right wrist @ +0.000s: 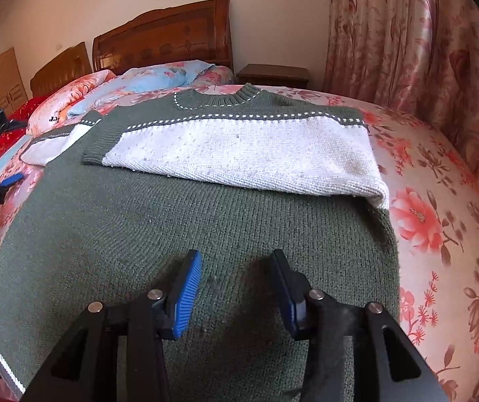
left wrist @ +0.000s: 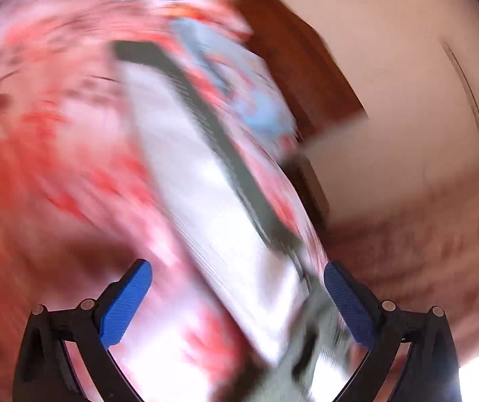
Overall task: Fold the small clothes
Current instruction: 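Grasp the other white sleeve cuff with the left gripper and lift it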
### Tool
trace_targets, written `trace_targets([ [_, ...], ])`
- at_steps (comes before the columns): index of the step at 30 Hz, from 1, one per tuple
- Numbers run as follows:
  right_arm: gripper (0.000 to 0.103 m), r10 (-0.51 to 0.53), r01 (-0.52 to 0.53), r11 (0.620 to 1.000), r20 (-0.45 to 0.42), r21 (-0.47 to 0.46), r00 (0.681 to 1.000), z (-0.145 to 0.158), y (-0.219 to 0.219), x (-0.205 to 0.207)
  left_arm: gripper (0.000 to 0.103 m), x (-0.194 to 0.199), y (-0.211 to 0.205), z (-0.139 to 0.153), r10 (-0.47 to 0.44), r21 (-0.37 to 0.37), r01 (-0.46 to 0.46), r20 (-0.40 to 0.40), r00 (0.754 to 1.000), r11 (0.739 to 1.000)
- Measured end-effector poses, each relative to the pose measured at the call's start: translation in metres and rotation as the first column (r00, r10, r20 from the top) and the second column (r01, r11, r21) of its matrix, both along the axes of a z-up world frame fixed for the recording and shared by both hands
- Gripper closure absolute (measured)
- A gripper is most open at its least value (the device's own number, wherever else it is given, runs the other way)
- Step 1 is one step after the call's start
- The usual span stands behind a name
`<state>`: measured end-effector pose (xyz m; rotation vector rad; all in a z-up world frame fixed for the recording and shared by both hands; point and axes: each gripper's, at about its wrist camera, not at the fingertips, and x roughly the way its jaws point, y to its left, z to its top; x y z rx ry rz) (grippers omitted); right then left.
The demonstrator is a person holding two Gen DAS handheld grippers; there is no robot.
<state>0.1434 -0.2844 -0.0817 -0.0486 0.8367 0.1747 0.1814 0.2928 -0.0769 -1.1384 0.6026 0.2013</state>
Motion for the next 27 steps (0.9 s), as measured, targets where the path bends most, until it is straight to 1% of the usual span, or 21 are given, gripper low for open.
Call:
trace_targets([
  [2, 0.059, 0.0, 0.0, 1.0, 0.0, 0.004, 1.0, 0.0, 0.0, 0.001, 0.0, 0.001, 0.034, -0.009, 0.066, -0.049, -0.066, 0.001, 0.998, 0.997],
  [5, 0.057, 0.003, -0.003, 1.0, 0.001, -0.003, 1.0, -0.001, 0.002, 0.002, 0.0, 0.014, 0.062, -0.009, 0.123, -0.028, -0.123, -0.017, 0.992, 0.992],
  [6, 0.056, 0.005, -0.005, 1.0, 0.001, -0.004, 1.0, -0.001, 0.002, 0.002, 0.0, 0.024, 0.074, -0.01, 0.136, -0.03, -0.136, -0.013, 0.991, 0.99],
  [8, 0.056, 0.006, -0.006, 1.0, 0.001, 0.0, 1.0, -0.001, 0.002, 0.002, 0.0, 0.039, 0.086, -0.014, 0.119, -0.064, -0.119, -0.005, 0.993, 0.991],
  [10, 0.056, 0.006, -0.006, 1.0, 0.001, 0.003, 1.0, -0.001, 0.001, 0.002, 0.0, 0.056, 0.091, -0.015, 0.077, -0.064, -0.076, 0.004, 0.997, 0.995],
  [11, 0.056, 0.006, -0.006, 1.0, 0.001, 0.003, 1.0, -0.001, 0.001, 0.002, 0.0, 0.063, 0.096, -0.016, 0.05, -0.078, -0.05, -0.006, 0.999, 0.996],
  [12, 0.056, 0.006, -0.006, 1.0, 0.001, 0.005, 1.0, -0.001, 0.001, 0.002, 0.0, 0.068, 0.1, -0.025, 0.03, -0.113, -0.036, -0.052, 0.998, 0.993],
  [13, 0.056, 0.007, -0.007, 1.0, 0.001, 0.006, 1.0, -0.001, 0.001, 0.002, 0.0, 0.066, 0.101, -0.028, 0.05, -0.127, -0.055, -0.048, 0.998, 0.99],
  [14, 0.056, 0.007, -0.007, 1.0, 0.001, 0.008, 1.0, -0.001, 0.0, 0.002, 0.0, 0.06, 0.1, -0.026, 0.083, -0.126, -0.086, -0.029, 0.996, 0.988],
  [15, 0.056, 0.007, -0.007, 1.0, 0.001, 0.01, 1.0, -0.001, 0.0, 0.002, 0.0, 0.05, 0.095, -0.018, 0.126, -0.107, -0.124, 0.013, 0.992, 0.986],
  [17, 0.055, 0.009, -0.009, 1.0, 0.001, 0.016, 1.0, -0.001, 0.0, 0.002, 0.0, 0.042, 0.081, 0.0, 0.136, -0.059, -0.133, 0.058, 0.989, 0.989],
  [18, 0.055, 0.01, -0.01, 1.0, 0.001, 0.018, 1.0, -0.001, 0.0, 0.002, 0.0, 0.039, 0.068, 0.016, 0.124, -0.012, -0.124, 0.092, 0.988, 0.992],
  [19, 0.054, 0.012, -0.012, 1.0, 0.001, 0.021, 1.0, -0.001, -0.001, 0.002, 0.0, 0.035, 0.047, 0.037, 0.081, 0.061, -0.09, 0.139, 0.987, 0.994],
  [20, 0.052, 0.016, -0.016, 1.0, 0.0, 0.024, 1.0, -0.001, -0.001, 0.002, 0.0, 0.034, 0.027, 0.056, 0.031, 0.125, -0.053, 0.173, 0.984, 0.991],
  [21, 0.052, 0.019, -0.019, 0.999, 0.0, 0.027, 1.0, -0.001, -0.001, 0.002, 0.0, 0.036, -0.001, 0.078, -0.052, 0.208, 0.007, 0.212, 0.976, 0.978],
  [22, 0.051, 0.02, -0.02, 0.999, 0.0, 0.028, 1.0, -0.001, -0.001, 0.002, 0.0, 0.038, -0.038, 0.104, -0.174, 0.306, 0.094, 0.247, 0.953, 0.947],
  [23, 0.051, 0.02, -0.02, 0.999, 0.0, 0.029, 1.0, -0.001, -0.001, 0.002, 0.0, 0.039, -0.068, 0.12, -0.262, 0.373, 0.154, 0.259, 0.93, 0.915],
  [24, 0.051, 0.02, -0.02, 0.999, 0.0, 0.03, 1.0, -0.001, -0.001, 0.002, 0.0, 0.041, -0.112, 0.141, -0.391, 0.459, 0.242, 0.263, 0.882, 0.855],
  [25, 0.051, 0.02, -0.02, 0.999, 0.0, 0.031, 1.0, -0.001, -0.001, 0.002, 0.0, 0.041, -0.149, 0.151, -0.488, 0.515, 0.31, 0.255, 0.835, 0.8],
  [26, 0.051, 0.02, -0.02, 0.999, 0.0, 0.031, 1.0, -0.001, -0.001, 0.001, 0.0, 0.041, -0.174, 0.155, -0.543, 0.547, 0.349, 0.244, 0.804, 0.761],
  [27, 0.051, 0.02, -0.02, 0.999, 0.0, 0.031, 1.0, -0.001, -0.001, 0.001, 0.0, 0.041, -0.223, 0.158, -0.645, 0.6, 0.424, 0.211, 0.735, 0.679],
])
